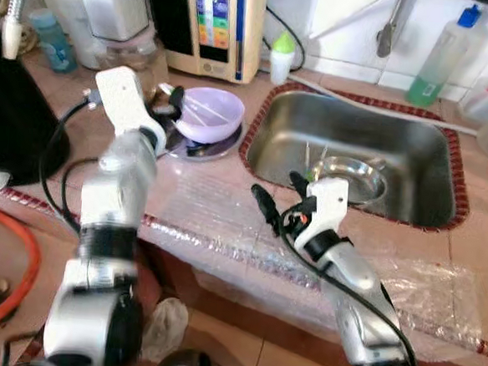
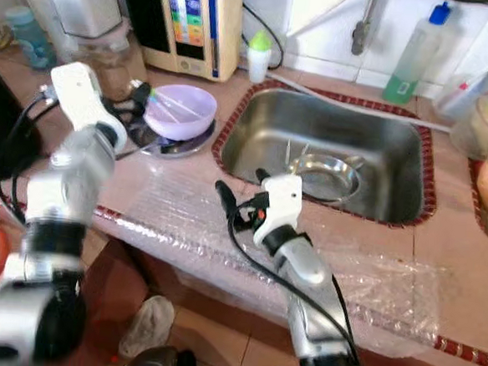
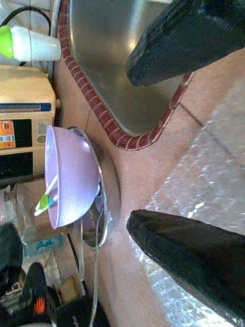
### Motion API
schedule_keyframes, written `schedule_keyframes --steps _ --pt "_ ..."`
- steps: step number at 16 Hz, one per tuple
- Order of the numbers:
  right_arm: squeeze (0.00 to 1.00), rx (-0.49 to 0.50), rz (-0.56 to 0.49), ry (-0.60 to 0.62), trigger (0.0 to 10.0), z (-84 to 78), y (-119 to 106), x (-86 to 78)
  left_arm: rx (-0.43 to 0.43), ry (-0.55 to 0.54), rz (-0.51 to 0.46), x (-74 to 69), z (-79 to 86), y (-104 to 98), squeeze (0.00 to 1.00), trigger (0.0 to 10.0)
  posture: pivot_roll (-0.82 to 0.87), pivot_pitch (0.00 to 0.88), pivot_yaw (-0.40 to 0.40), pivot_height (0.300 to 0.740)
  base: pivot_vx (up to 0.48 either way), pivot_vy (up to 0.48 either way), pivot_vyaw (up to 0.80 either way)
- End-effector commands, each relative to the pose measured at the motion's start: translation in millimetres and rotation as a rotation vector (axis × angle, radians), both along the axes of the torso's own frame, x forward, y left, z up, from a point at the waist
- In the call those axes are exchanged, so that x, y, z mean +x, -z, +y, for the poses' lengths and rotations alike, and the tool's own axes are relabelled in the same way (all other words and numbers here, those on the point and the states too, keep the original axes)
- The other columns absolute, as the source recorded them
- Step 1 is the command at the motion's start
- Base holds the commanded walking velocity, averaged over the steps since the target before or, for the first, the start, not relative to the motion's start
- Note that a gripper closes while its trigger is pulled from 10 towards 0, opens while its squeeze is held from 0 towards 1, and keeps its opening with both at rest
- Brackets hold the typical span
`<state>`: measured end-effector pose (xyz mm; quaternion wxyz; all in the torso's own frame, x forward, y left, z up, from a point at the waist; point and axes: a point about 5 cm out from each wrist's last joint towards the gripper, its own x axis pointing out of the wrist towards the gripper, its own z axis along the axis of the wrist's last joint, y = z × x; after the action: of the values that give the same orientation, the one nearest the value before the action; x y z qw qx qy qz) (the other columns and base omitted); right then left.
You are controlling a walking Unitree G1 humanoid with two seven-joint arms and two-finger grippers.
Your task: Kitchen organization
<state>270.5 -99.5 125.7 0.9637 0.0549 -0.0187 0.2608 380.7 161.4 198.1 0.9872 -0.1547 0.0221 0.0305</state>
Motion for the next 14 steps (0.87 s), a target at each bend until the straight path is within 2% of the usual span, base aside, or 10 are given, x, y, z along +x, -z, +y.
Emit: schedule_keyframes --steps 1,2,6,8,11,12,13,14 --pt "0.00 0.004 -0.014 0.002 10.0 1.1 -6.1 -1.2 -0.016 -0.003 0.001 2.7 3.5 1.1 0.00 10.0 -0.07 0.102 0.068 0.740 0.000 0.000 0.00" --pt "0.00 -0.002 0.002 0.008 10.0 -1.7 -3.7 -8.7 -0.008 0.009 0.013 8.7 7.1 1.9 0.00 10.0 -0.09 0.134 0.071 0.740 0.000 0.000 0.00" --pt "0.00 -0.008 0.023 0.020 10.0 -5.2 -1.4 -19.7 -0.021 0.034 0.044 16.4 9.5 3.6 0.00 10.0 -0.12 0.175 0.073 0.740 0.000 0.000 0.00" --pt "0.00 -0.023 0.047 0.045 10.0 -9.8 -0.4 -35.4 -0.093 0.069 0.093 30.6 3.9 1.4 0.00 10.0 -0.16 0.209 0.084 0.740 0.000 0.000 0.00" --pt "0.00 -0.032 0.053 0.048 10.0 -8.9 -1.0 -40.3 -0.127 0.083 0.076 34.7 0.3 -3.9 0.00 10.0 -0.18 0.213 0.088 0.740 0.000 0.000 0.00" --pt "0.00 -0.035 0.056 0.048 10.0 -8.5 -1.0 -41.4 -0.142 0.074 0.069 35.7 1.5 -5.7 0.00 2.7 -0.18 0.214 0.090 0.740 0.000 0.000 0.00" --pt "0.00 -0.037 0.059 0.049 10.0 -8.5 -0.7 -42.3 -0.143 0.071 0.065 36.2 2.6 -6.6 0.00 0.0 -0.18 0.214 0.090 0.740 0.000 0.000 0.00" --pt "0.00 -0.040 0.065 0.052 10.0 -8.4 -1.2 -43.5 -0.146 0.065 0.063 37.2 4.3 -7.3 0.00 0.0 -0.18 0.215 0.090 0.740 0.000 0.000 0.00"
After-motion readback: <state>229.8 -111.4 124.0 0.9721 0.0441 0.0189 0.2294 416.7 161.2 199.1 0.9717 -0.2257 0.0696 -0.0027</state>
